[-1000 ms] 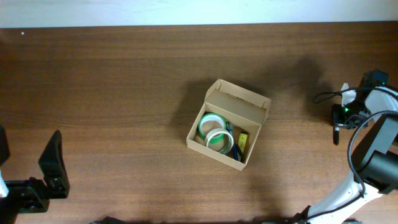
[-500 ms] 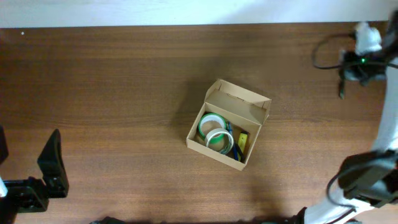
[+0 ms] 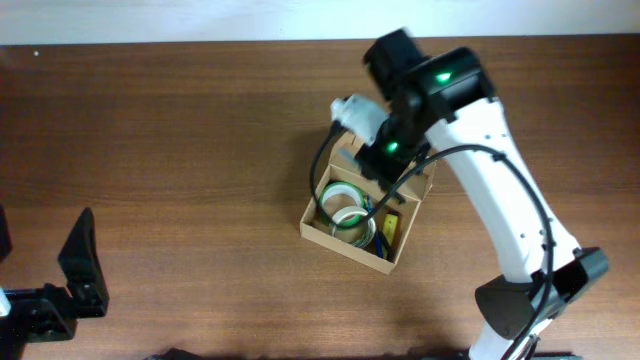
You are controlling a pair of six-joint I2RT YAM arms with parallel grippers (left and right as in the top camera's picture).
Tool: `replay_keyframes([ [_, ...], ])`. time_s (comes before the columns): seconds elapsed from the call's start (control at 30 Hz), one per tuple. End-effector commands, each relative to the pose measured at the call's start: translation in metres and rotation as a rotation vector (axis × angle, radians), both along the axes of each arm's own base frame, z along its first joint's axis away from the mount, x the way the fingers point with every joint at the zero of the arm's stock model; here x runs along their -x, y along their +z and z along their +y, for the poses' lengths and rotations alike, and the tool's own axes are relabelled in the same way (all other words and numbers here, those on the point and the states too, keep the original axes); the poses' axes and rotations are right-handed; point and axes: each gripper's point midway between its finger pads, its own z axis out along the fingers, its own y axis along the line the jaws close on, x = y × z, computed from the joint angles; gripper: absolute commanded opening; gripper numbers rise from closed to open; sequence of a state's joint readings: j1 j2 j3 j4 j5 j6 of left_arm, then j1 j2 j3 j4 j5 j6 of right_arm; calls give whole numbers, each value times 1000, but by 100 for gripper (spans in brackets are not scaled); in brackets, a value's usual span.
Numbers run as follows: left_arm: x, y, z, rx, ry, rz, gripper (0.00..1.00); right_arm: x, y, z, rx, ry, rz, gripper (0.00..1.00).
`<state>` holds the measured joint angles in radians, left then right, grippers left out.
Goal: Pack container
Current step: 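Carry white marker into the box and release it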
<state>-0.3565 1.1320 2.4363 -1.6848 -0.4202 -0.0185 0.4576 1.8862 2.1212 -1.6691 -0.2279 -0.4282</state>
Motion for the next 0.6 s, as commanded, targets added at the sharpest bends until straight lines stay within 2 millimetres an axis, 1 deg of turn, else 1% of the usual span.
replay_keyframes([
  [0.0,0,0,3,-24,12,4,100,23,-37,3,44,65,135,4],
  [0.13,0,-1,3,-23,9,4,100,44,-76,2,48,99,259,4],
  [0.3,0,-1,3,-22,8,4,100,58,-123,2,33,116,330,4],
  [0.4,0,-1,3,-23,9,4,100,69,-147,2,15,129,368,4],
  [0.5,0,-1,3,-22,8,4,100,77,-159,1,9,128,397,4],
  [0.57,0,-1,3,-22,8,4,100,78,-163,0,9,129,401,4],
])
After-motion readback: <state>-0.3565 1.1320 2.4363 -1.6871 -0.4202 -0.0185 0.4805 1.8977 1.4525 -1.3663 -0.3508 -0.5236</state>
